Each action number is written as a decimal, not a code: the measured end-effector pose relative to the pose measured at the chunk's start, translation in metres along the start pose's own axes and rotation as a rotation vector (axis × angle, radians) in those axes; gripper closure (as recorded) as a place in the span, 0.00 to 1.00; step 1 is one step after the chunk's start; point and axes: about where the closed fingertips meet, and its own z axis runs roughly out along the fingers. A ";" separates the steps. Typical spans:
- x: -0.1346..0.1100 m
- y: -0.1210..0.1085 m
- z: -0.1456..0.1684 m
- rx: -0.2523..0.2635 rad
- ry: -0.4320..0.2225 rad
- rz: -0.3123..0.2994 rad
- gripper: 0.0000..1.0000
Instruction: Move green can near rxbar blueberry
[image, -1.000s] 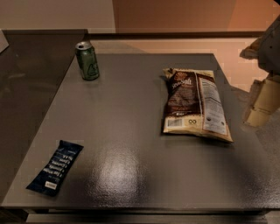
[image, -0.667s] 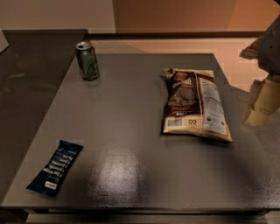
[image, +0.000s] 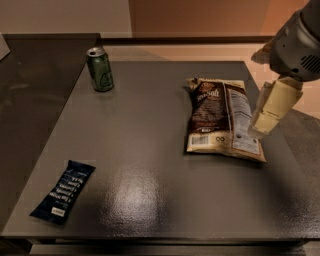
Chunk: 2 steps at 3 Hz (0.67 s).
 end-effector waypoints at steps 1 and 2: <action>-0.033 -0.012 0.021 -0.010 -0.066 -0.008 0.00; -0.066 -0.023 0.044 -0.008 -0.122 -0.010 0.00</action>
Offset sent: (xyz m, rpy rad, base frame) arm 0.0872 0.1171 -0.0259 0.1992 -0.0753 0.0405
